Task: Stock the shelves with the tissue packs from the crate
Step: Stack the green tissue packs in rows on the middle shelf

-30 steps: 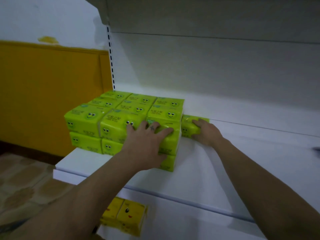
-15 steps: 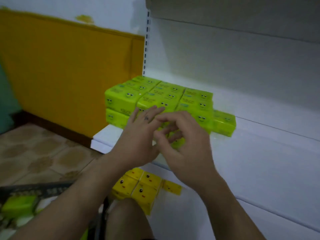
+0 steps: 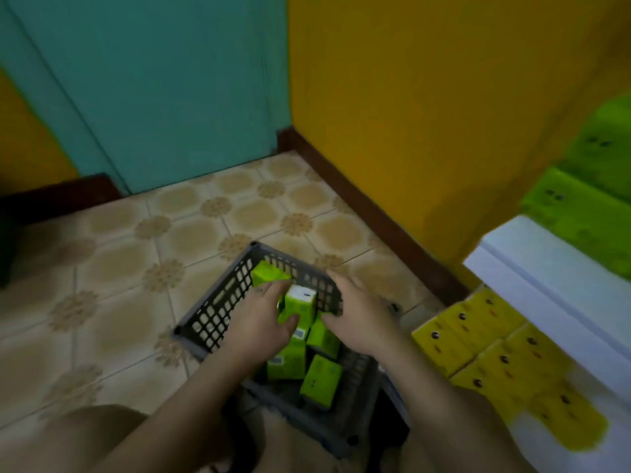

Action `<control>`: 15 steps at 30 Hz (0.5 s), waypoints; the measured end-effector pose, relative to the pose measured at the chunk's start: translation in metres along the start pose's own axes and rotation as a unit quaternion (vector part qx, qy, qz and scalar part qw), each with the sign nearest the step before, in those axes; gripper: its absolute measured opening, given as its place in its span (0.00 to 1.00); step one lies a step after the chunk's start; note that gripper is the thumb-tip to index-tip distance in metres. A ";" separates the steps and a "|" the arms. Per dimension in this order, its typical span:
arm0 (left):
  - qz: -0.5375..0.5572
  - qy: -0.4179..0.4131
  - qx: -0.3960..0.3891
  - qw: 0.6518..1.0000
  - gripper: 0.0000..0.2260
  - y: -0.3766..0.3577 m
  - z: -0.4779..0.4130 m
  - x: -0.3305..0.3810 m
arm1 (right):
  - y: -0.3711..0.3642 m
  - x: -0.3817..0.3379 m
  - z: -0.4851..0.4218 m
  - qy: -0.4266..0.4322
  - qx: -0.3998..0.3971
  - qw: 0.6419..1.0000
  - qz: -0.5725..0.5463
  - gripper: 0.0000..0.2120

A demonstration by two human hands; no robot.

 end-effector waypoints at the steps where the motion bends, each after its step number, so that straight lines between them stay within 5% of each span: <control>1: 0.006 0.027 -0.017 0.999 0.27 -0.009 -0.009 -0.017 | -0.006 0.010 -0.016 -0.018 -0.019 1.000 0.002 0.36; 5: 0.014 0.104 -0.080 0.991 0.29 -0.053 -0.053 -0.077 | -0.016 0.044 -0.067 -0.083 -0.126 0.989 0.001 0.39; 15: -0.006 0.105 -0.172 0.980 0.34 -0.179 -0.216 -0.120 | -0.012 0.059 -0.140 -0.098 -0.132 0.986 -0.028 0.33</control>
Point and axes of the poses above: each hand's wrist, its own z-axis away from the middle knuckle, its own y-axis out of the back of the hand, x = y × z, the point moved 1 cm from there along -z, towards the middle knuckle, and after that the axes turned 13 degrees about -x, right-handed, at the moved point
